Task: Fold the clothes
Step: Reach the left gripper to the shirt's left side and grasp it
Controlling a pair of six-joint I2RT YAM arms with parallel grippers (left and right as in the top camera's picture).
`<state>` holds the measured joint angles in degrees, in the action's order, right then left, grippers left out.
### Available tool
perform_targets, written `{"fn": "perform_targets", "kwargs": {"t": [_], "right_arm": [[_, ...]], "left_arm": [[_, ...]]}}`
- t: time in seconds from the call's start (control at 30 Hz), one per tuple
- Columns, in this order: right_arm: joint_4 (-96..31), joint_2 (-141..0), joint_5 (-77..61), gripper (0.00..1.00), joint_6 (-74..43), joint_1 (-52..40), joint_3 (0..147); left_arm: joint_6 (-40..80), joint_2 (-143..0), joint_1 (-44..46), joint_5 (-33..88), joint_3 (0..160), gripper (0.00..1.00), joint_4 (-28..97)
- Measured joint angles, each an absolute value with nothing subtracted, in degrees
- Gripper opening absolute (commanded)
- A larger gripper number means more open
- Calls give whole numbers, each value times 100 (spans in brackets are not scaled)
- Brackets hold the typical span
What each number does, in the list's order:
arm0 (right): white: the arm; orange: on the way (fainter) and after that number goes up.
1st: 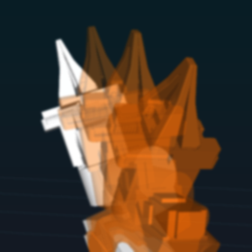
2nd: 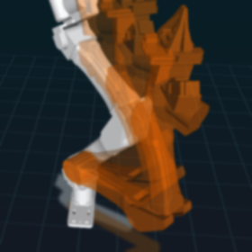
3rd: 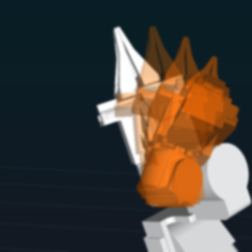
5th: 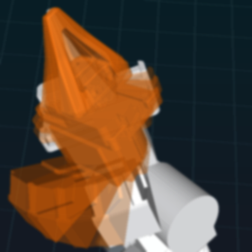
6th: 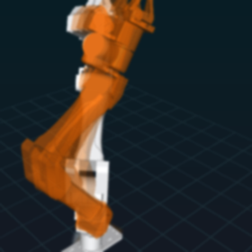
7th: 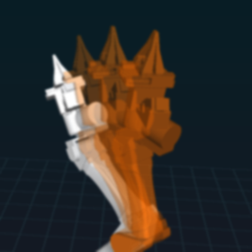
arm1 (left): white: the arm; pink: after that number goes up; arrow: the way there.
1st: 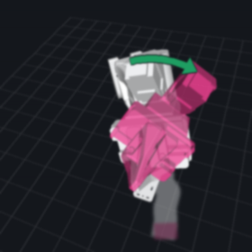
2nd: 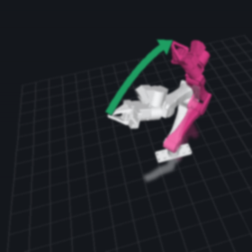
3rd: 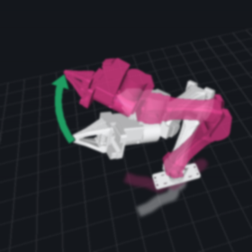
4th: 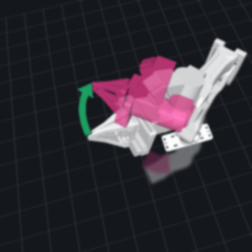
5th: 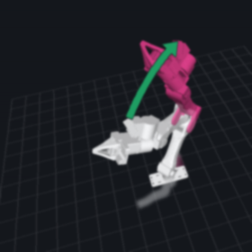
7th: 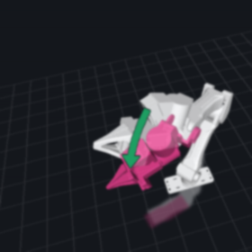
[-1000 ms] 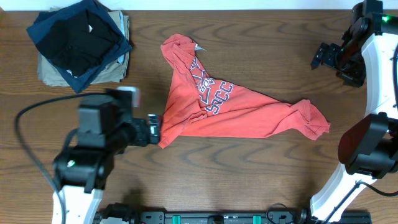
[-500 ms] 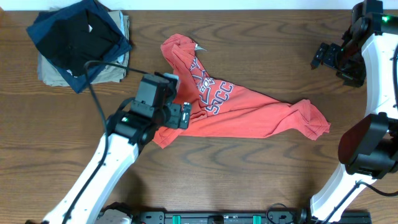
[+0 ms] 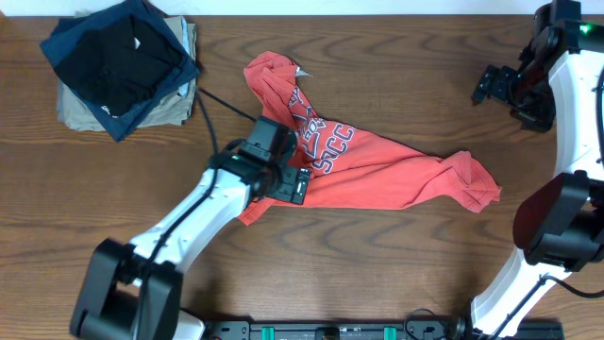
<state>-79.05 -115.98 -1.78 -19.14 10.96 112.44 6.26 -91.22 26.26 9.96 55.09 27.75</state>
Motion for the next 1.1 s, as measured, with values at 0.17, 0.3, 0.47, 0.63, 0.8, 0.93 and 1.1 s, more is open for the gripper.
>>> {"fn": "perform_targets", "kwargs": {"t": [0.17, 0.3, 0.47, 0.63, 0.8, 0.93, 1.1], "right_arm": [[-7905, -11598, -178, 99, -1914, 1096, 11244], [-7905, -11598, -178, 99, -1914, 1096, 11244], [-7905, -11598, -178, 99, -1914, 1096, 11244], [-7905, -11598, -178, 99, -1914, 1096, 11244], [-7905, -11598, -178, 99, -1914, 1096, 11244], [-7905, -11598, -178, 99, -1914, 1096, 11244], [-7905, -11598, -178, 99, -1914, 1096, 11244]], "left_arm": [[631, -9502, 2724, 1017, 5509, 79, 2604], [657, -9668, 2724, 1011, 5509, 78, 2558], [661, -9760, 2724, 1007, 5509, 78, 2556], [661, -9867, 2724, 902, 5509, 74, 2554], [655, -9900, 2724, 860, 5509, 59, 2552], [659, -9900, 2724, 832, 5509, 50, 2554], [657, -9900, 2724, 663, 5509, 36, 2569]]}}
